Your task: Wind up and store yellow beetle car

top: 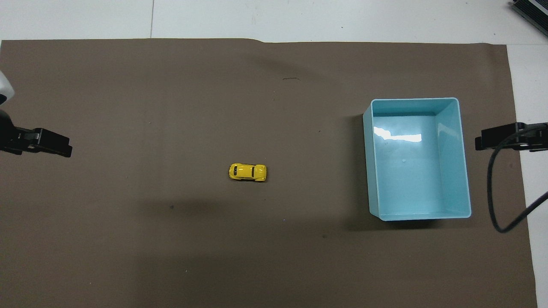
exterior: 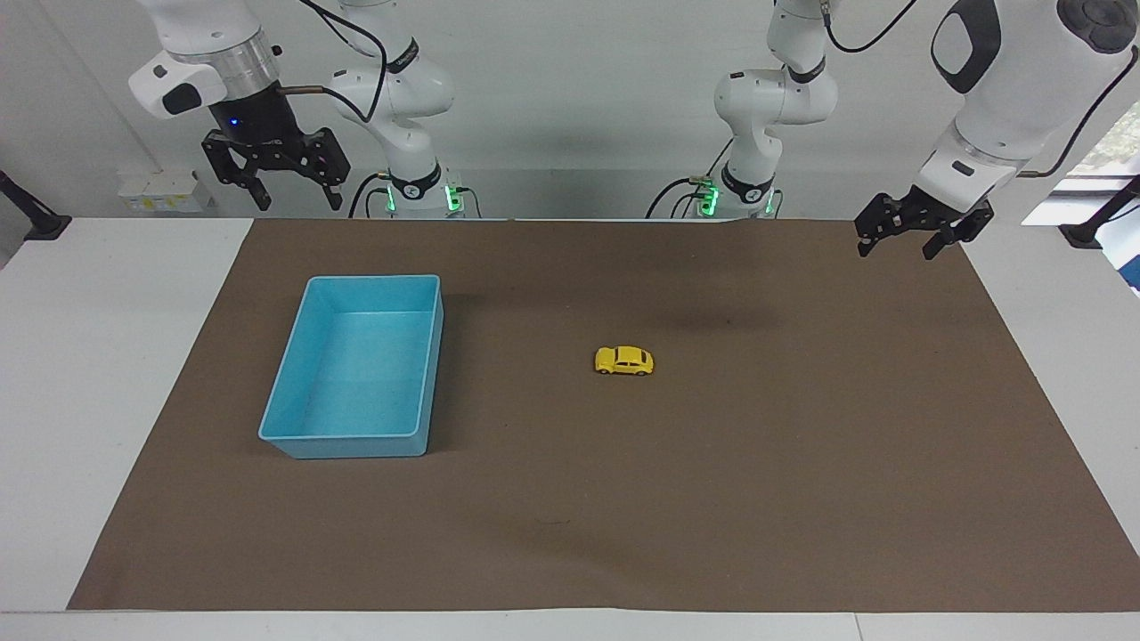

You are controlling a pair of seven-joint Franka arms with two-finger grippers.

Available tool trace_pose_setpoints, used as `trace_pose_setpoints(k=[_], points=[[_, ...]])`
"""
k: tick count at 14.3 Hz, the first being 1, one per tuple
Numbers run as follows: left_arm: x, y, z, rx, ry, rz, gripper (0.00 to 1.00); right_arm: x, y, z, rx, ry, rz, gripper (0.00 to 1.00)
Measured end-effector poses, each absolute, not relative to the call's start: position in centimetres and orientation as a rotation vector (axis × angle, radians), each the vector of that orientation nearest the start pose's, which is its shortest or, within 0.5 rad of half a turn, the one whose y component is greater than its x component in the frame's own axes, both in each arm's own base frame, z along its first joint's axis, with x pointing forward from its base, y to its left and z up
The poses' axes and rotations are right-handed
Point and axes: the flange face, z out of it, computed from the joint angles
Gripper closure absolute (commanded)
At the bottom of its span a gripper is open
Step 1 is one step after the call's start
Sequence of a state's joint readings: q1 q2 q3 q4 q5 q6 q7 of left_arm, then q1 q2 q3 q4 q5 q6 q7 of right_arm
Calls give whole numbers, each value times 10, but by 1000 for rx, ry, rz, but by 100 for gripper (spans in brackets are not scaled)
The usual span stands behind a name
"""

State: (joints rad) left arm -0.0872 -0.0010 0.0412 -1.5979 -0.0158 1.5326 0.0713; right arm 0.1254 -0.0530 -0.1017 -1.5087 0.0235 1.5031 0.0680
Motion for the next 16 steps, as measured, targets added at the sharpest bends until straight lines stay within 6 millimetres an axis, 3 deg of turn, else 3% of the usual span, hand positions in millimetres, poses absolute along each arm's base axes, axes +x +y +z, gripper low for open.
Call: trace_pose_setpoints(k=[4,10,16], points=[[546,-31,623,-3159,204,71,0,531,13,676,-3109,66,-71,0],[544,-38,624,-3158,236,69,0,530,14,676,-3109,65,-71,0],[544,-49,624,-3097,680,58,0,530,16,676,-3109,59,-71,0]])
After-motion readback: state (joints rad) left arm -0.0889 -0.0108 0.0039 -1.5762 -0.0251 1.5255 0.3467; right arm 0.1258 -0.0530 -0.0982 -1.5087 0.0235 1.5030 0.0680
